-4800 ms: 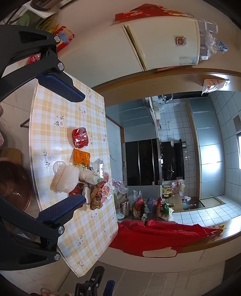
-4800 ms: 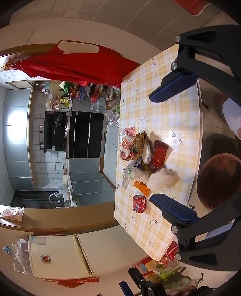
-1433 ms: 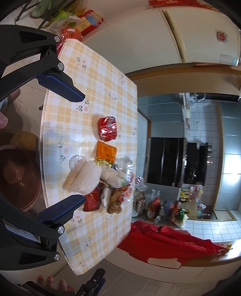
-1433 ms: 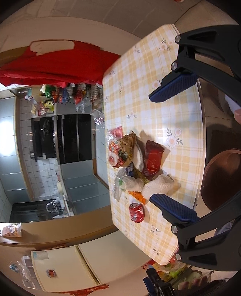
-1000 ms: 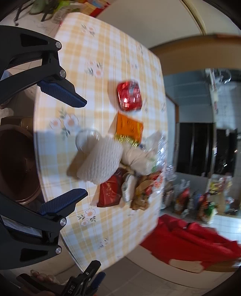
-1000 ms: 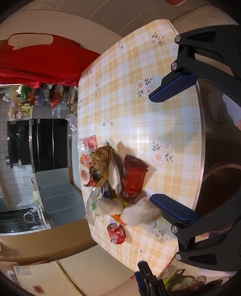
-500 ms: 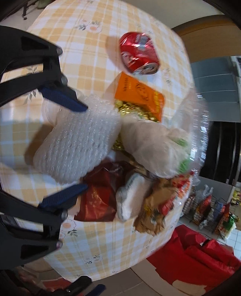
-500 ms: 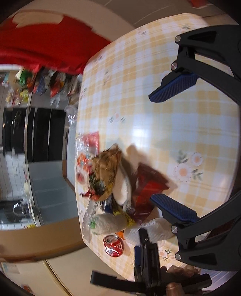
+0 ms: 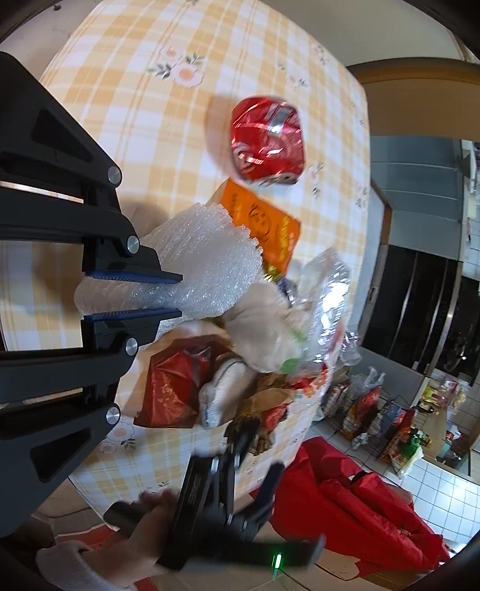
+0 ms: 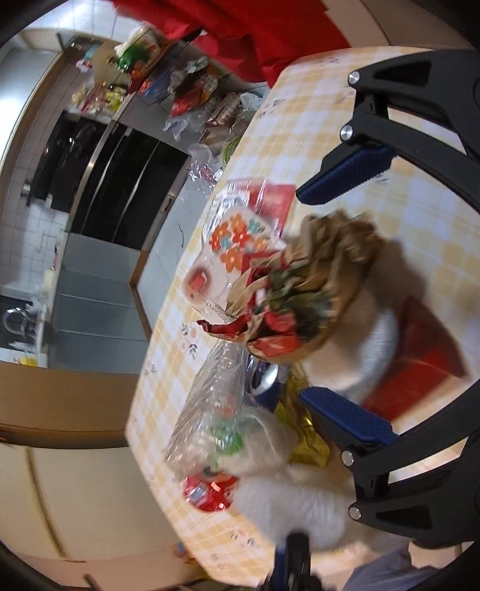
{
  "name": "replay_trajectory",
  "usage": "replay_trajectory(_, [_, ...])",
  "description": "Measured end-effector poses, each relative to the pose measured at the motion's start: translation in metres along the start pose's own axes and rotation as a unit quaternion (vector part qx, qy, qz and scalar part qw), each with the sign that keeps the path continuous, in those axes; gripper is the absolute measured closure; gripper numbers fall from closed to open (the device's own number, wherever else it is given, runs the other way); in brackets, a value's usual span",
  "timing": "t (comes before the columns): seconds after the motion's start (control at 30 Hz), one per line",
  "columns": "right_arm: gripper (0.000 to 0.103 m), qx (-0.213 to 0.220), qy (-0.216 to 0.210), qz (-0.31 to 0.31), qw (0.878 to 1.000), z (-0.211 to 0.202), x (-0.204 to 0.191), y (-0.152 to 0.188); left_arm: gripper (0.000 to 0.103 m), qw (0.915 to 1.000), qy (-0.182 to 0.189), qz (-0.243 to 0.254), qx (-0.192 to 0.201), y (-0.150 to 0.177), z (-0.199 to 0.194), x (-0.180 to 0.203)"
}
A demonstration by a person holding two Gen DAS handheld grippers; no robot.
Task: Collect trash
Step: 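Grasp the bubble-wrap sleeve with the left tool while the right tool grasps the paper bag, then carry the paper bag over the brown bin and open the right tool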
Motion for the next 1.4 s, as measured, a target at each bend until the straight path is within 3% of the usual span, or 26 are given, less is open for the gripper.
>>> replay_trajectory(0.23, [0.009, -0.054, 0.004, -0.002, 0.999, 0.044, -0.003, -0.002, 0.09, 0.9998, 0.005, -0.009, 0.016, -0.011, -0.013, -0.012])
replay_trajectory(0.27, [0.024, -0.059, 0.002, -0.001, 0.998, 0.048, -0.004, 0.0, 0.09, 0.9998, 0.006, -0.01, 0.017, -0.012, -0.014, -0.014])
replay_trajectory(0.3, [0.033, -0.067, -0.001, 0.002, 0.998, 0.05, -0.004, 0.002, 0.09, 0.9997, 0.007, -0.012, 0.018, -0.012, -0.015, -0.015])
replay_trajectory(0.37, [0.037, -0.068, -0.011, 0.027, 0.997, 0.049, -0.002, 0.002, 0.09, 0.9996, 0.008, -0.014, 0.021, -0.012, -0.017, -0.018])
replay_trajectory(0.83, [0.039, 0.034, 0.007, 0.084, 0.996, -0.048, 0.015, -0.026, 0.09, 0.9985, 0.018, -0.001, 0.052, -0.009, -0.055, -0.017])
replay_trajectory(1.23, [0.039, 0.093, -0.018, 0.14, 0.986, -0.15, -0.031, 0.004, 0.09, 0.9973, 0.015, 0.013, 0.07, 0.02, -0.109, -0.016])
replay_trajectory(1.4, [0.039, 0.096, -0.036, 0.157, 0.982, -0.18, -0.065, 0.032, 0.09, 0.9963, 0.013, 0.011, 0.084, 0.042, -0.136, -0.025])
Point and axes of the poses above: each gripper's, at about its wrist camera, not at the fingertips, and z roughly the way its jaws point, x to its right, y to its underside, the point moved 10 cm from there along z, roughly the way its jaws point, and after that the axes turned 10 degrees about -z, right-handed, at the moved point
